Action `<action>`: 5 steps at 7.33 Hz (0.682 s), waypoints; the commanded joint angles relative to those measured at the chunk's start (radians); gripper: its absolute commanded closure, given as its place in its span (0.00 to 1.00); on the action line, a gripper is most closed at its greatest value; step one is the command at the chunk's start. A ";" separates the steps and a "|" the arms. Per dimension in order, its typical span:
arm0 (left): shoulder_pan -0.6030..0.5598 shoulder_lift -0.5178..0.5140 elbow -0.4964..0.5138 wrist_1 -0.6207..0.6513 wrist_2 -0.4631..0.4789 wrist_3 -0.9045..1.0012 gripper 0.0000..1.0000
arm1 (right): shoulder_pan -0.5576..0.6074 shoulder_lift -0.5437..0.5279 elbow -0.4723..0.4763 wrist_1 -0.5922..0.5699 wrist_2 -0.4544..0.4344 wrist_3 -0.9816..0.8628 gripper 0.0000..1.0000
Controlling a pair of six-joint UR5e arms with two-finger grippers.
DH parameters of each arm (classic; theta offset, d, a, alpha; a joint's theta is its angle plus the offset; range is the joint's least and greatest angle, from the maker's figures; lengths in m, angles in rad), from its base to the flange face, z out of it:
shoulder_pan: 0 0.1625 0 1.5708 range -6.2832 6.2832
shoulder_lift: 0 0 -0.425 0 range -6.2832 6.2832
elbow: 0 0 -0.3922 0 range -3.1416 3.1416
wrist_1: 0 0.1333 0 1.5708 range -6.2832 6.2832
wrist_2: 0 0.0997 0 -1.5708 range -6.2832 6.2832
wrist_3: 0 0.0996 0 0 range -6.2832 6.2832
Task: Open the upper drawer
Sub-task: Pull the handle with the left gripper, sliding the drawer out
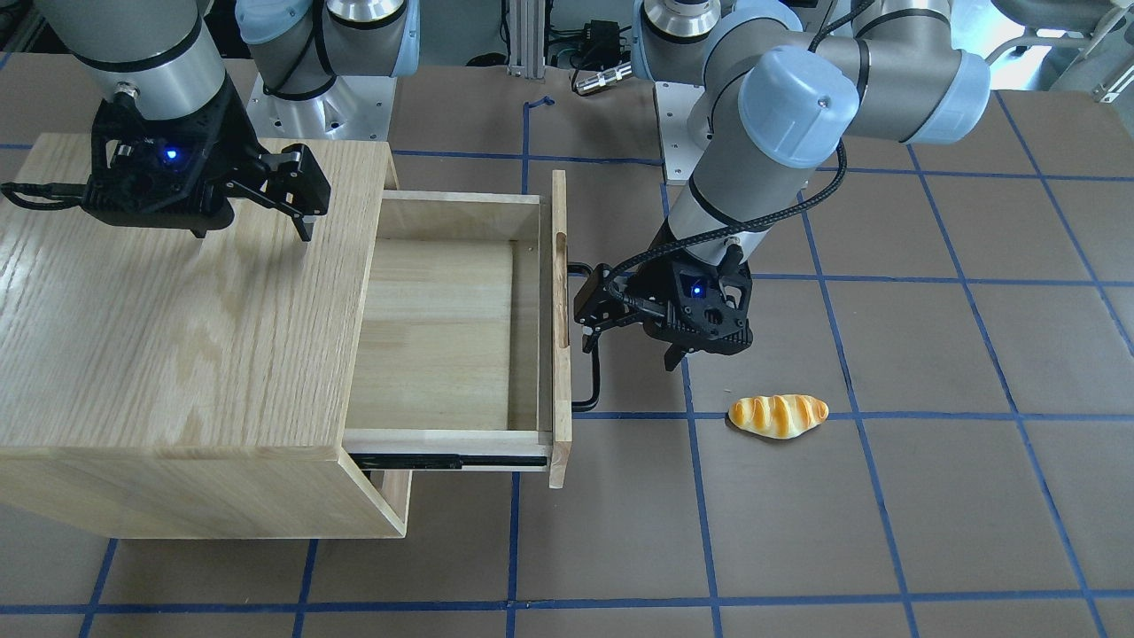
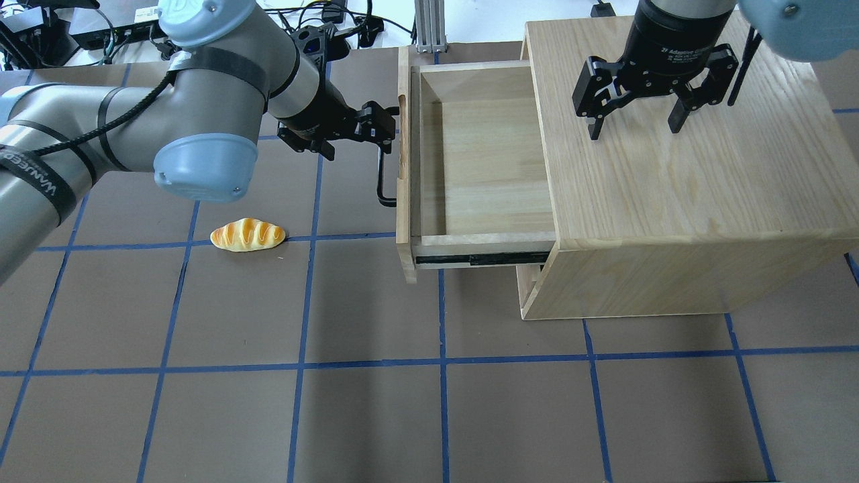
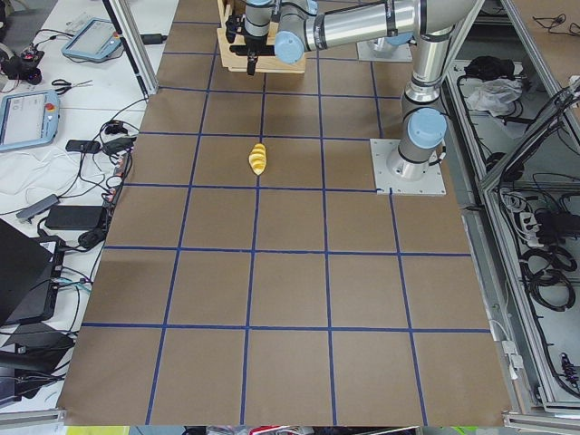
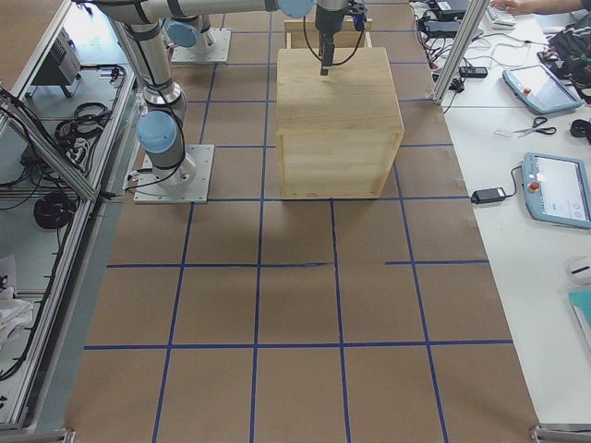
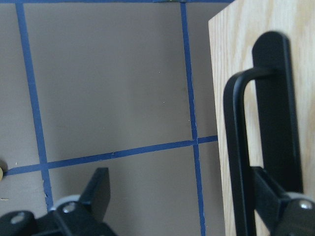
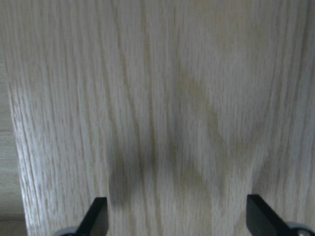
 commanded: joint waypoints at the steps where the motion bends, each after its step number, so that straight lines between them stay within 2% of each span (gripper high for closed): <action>1: 0.020 0.016 -0.003 -0.017 -0.001 0.023 0.00 | 0.000 0.000 0.000 0.000 0.000 0.000 0.00; 3: 0.030 0.043 0.013 -0.055 0.004 0.025 0.00 | 0.000 0.000 0.000 0.000 0.000 0.000 0.00; 5: 0.075 0.107 0.049 -0.222 0.007 0.028 0.00 | 0.000 0.000 0.000 0.000 0.000 -0.001 0.00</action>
